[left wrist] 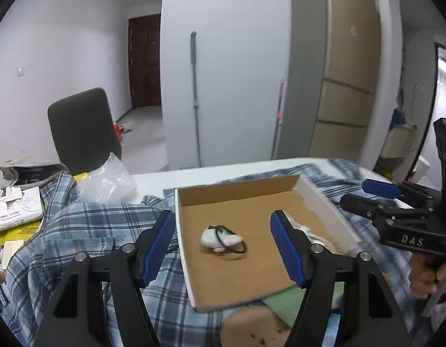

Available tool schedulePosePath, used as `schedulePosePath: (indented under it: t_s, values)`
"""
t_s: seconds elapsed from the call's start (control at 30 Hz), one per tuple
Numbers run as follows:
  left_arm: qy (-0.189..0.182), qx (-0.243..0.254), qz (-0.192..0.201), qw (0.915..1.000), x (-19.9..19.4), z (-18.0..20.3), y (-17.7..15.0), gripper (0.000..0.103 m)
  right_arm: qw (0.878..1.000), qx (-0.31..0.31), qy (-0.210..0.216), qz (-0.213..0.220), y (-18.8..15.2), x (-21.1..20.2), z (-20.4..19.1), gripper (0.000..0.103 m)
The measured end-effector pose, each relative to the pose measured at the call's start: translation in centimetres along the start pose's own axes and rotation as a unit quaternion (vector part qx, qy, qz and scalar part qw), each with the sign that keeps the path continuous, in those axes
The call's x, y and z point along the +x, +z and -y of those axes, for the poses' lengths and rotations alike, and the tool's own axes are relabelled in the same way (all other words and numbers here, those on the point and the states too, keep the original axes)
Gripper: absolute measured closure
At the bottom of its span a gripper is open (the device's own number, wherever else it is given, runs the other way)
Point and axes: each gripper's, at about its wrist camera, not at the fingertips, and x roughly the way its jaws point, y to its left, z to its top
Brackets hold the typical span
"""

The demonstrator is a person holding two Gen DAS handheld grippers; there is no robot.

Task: Organize soft objects
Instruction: 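Lower earphones and cable into the box and open both grippers, then move the right gripper to the gold Liqun pack and grasp it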

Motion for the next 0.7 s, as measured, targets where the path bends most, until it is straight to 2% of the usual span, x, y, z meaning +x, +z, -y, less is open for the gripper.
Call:
schedulePosePath:
  t_s: [0.17,0.27,0.37,0.6,0.67,0.7]
  values:
    - [-0.011,0.022,0.038,0.9990,-5.0,1.2,-0.8,0.032,0.999,-0.021,-0.005,0.030,-0.6,-4.7,-0.9,0.037]
    - [-0.016,0.033,0.058,0.9976,-7.0,1.8,-1.9,0.032,0.998,-0.039,-0.011,0.040,-1.9,-6.9,-1.5,0.037]
    - [-0.021,0.045,0.060,0.9969,-7.7,2.2,-3.3,0.032,0.998,-0.049,-0.004,0.047,-3.7,-8.3,-1.7,0.037]
    - [-0.041,0.066,0.023,0.9967,-6.3,2.9,-6.5,0.030,0.999,-0.042,-0.002,0.017,-7.4,-7.0,-1.2,0.037]
    - [-0.041,0.068,0.030,0.9964,-6.0,2.9,-7.0,0.016,1.000,-0.021,0.002,0.013,-8.4,-6.3,-0.3,0.037]
    - [-0.040,0.067,0.028,0.9966,-5.9,2.9,-7.1,0.015,1.000,-0.015,0.001,0.008,-8.8,-5.9,0.0,0.037]
